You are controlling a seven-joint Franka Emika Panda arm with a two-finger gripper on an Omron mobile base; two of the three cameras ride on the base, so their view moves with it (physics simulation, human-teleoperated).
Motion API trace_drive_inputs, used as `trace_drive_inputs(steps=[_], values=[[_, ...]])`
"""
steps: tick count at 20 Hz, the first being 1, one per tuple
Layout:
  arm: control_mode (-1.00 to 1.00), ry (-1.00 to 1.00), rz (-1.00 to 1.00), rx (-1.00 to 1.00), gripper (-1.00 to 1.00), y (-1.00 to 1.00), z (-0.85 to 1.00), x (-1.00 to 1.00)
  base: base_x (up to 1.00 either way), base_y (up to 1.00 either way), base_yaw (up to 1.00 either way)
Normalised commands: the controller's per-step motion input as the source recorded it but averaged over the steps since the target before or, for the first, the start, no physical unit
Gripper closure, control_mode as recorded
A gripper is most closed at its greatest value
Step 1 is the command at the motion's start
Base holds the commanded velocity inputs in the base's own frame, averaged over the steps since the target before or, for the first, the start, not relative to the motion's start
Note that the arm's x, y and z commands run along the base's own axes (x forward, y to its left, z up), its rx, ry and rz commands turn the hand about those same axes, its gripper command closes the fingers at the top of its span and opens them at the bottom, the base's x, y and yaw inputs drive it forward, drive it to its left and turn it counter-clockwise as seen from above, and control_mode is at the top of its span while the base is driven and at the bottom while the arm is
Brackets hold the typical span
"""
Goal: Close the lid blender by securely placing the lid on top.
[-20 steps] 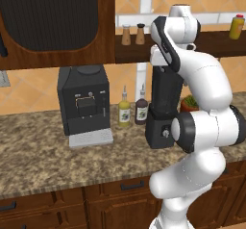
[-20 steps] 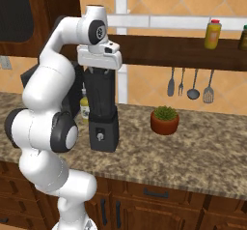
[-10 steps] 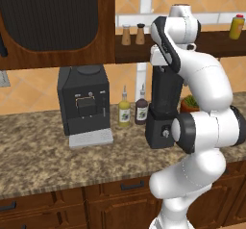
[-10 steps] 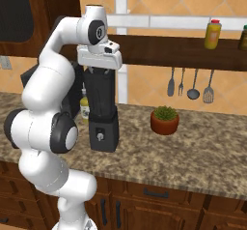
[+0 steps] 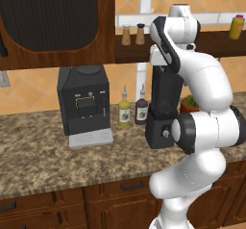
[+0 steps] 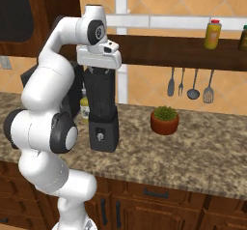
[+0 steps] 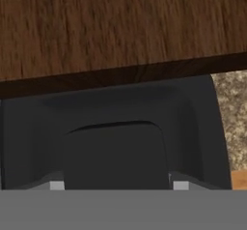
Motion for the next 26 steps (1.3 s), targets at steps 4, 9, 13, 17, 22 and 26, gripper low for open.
trace_drive_inputs(steps=[4, 9, 13, 17, 22, 26], values=[[-1.0, 0.0, 0.0, 0.0, -1.0, 0.0, 0.01, 0.0, 0.0, 0.0, 0.0], [-1.0, -0.01, 0.0, 0.0, -1.0, 0.0, 0.17, 0.0, 0.0, 0.0, 0.0], [-1.0, -0.08, 0.0, 0.0, -1.0, -0.01, 0.21, -0.01, 0.0, 0.0, 0.0], [-1.0, 0.02, 0.0, 0.0, -1.0, -0.04, 0.0, -0.13, 0.0, 0.0, 0.0], [-1.0, 0.01, 0.0, 0.0, -1.0, 0.0, -0.19, -0.11, 0.0, 0.0, 0.0], [-1.0, 0.0, 0.0, 0.0, -1.0, 0.0, -0.34, -0.05, 0.0, 0.0, 0.0]])
